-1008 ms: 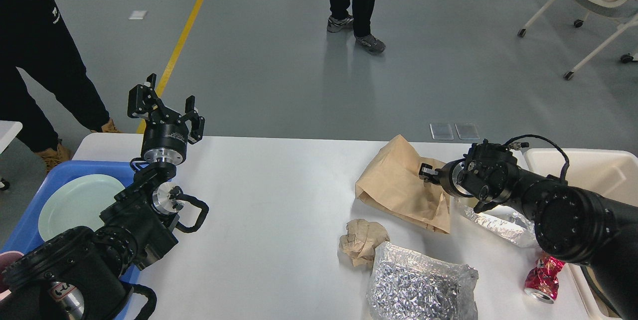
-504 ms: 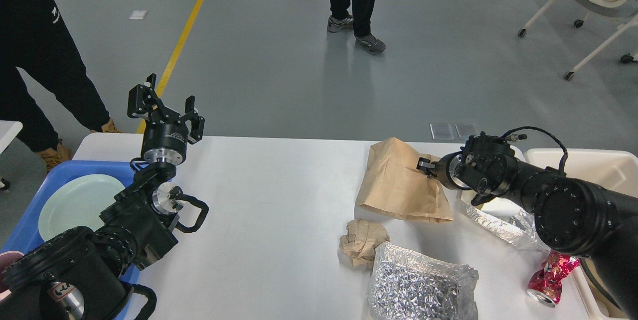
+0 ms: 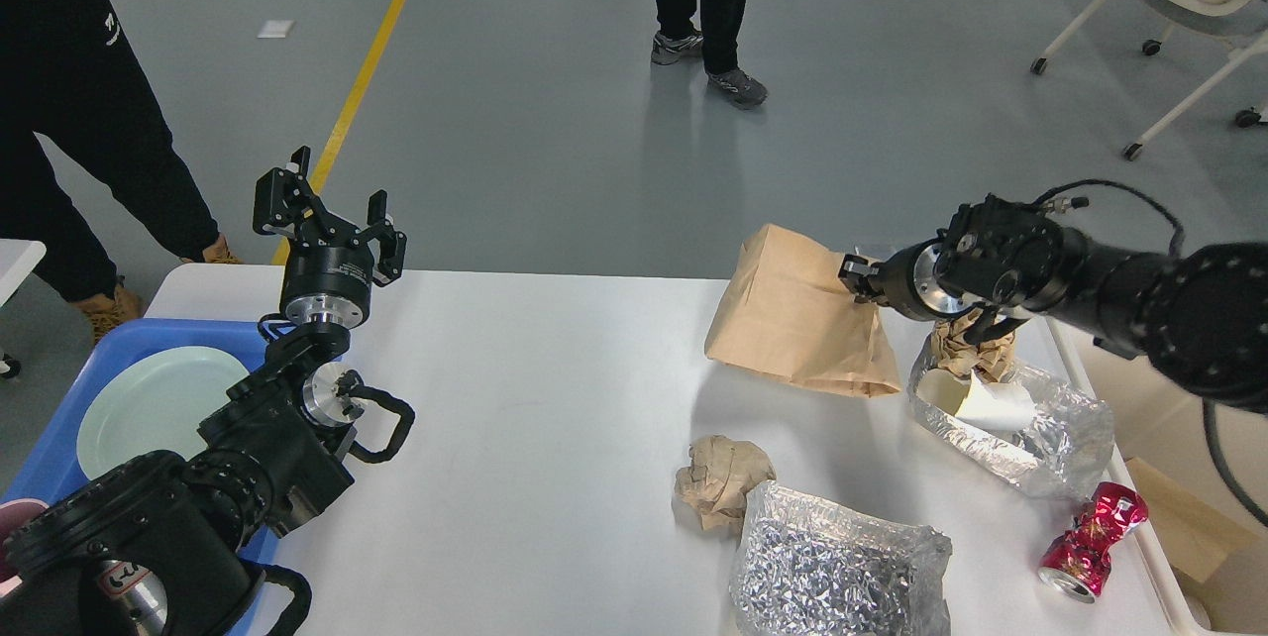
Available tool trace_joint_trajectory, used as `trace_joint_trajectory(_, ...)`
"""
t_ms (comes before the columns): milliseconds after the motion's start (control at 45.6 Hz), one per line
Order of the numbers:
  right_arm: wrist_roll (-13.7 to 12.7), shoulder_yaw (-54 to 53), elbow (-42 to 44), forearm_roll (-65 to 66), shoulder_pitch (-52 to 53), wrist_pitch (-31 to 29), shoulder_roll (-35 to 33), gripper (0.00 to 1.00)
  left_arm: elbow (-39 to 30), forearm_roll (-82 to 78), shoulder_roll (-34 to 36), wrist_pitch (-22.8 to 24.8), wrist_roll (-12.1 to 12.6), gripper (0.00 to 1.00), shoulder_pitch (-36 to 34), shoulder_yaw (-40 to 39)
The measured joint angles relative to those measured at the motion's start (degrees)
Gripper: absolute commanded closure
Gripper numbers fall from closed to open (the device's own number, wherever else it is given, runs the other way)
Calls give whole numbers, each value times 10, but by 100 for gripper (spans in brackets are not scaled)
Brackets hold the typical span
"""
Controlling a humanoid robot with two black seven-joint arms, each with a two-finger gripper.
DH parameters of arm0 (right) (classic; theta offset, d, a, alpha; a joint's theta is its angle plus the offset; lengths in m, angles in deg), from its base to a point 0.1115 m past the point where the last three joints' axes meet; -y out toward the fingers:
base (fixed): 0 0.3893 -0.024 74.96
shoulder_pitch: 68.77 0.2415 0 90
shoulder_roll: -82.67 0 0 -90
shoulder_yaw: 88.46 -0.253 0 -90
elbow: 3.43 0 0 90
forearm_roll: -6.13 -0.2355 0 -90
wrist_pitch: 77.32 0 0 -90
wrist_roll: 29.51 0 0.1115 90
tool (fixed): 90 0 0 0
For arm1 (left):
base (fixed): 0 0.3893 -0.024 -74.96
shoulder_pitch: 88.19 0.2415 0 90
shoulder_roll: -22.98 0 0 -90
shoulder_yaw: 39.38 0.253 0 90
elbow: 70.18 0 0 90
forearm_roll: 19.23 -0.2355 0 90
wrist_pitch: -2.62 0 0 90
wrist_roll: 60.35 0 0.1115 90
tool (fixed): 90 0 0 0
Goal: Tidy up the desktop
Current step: 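Lift the paper bag and carry it over the white bin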
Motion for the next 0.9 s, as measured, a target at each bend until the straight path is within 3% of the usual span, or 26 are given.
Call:
trace_joint_trajectory(197, 0, 3, -109, 1, 163, -61, -95, 100, 0, 0, 0, 0, 0, 4, 0, 0)
trace_joint_trajectory(548, -1, 8, -117, 9, 362, -221, -191, 100, 0, 0, 0, 0, 0, 4, 0, 0)
trace_joint_trajectory(723, -1, 50, -89, 18, 349, -208, -203, 100, 0, 0, 0, 0, 0, 4, 0, 0)
trace_joint_trajectory(898, -1, 133, -39, 11, 250, -122, -223, 100, 0, 0, 0, 0, 0, 4, 0, 0)
